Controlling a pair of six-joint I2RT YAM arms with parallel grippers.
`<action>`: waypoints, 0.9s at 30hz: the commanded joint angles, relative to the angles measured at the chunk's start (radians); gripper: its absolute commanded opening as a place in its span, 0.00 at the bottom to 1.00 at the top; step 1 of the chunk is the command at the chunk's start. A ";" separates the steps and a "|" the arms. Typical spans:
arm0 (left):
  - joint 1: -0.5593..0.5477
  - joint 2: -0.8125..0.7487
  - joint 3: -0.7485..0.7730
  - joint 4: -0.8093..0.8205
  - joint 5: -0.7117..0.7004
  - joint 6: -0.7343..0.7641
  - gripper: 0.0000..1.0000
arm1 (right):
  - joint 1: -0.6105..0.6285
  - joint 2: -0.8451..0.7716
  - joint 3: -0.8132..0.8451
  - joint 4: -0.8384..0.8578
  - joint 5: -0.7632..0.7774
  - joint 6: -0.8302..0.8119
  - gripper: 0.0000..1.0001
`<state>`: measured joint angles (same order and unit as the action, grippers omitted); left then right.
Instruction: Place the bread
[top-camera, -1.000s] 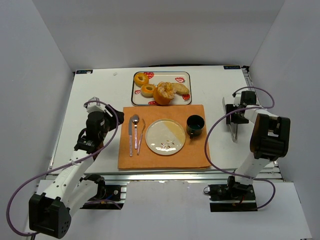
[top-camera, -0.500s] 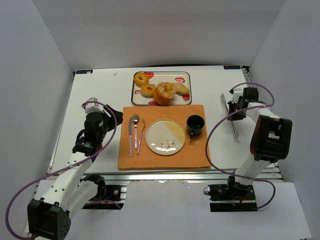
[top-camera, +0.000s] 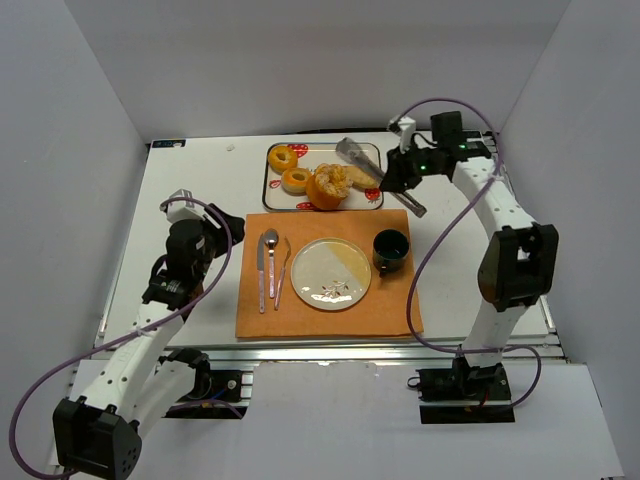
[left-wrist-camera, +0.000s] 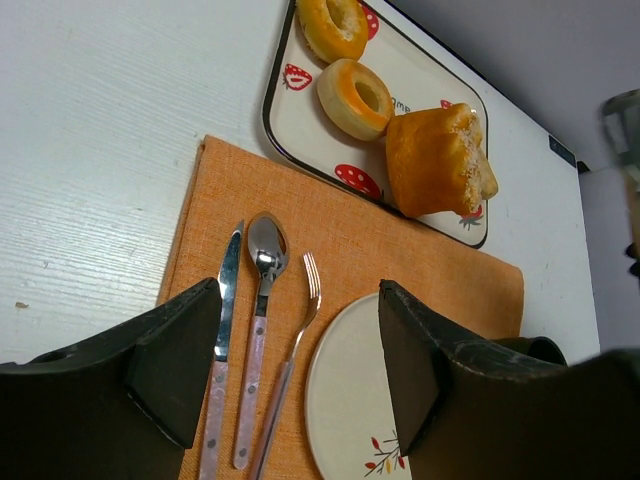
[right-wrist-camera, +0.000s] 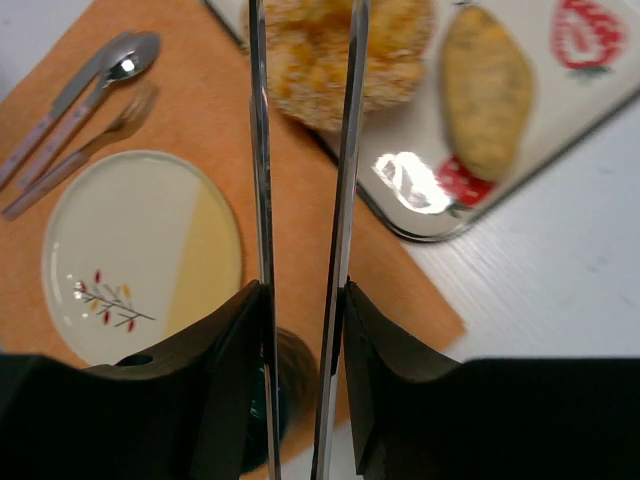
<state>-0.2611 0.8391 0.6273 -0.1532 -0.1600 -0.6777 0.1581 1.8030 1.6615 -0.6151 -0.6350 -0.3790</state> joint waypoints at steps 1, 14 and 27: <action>-0.001 -0.032 0.035 -0.017 -0.027 -0.014 0.73 | 0.046 0.044 0.072 -0.080 -0.054 -0.006 0.42; -0.001 -0.048 0.022 -0.017 -0.032 -0.028 0.73 | 0.113 0.010 0.075 -0.043 0.021 -0.035 0.49; -0.001 -0.054 0.012 -0.016 -0.038 -0.022 0.73 | 0.190 0.018 0.004 0.032 0.205 -0.051 0.53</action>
<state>-0.2611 0.8040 0.6281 -0.1757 -0.1841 -0.7002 0.3496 1.8484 1.6718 -0.6380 -0.4896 -0.4267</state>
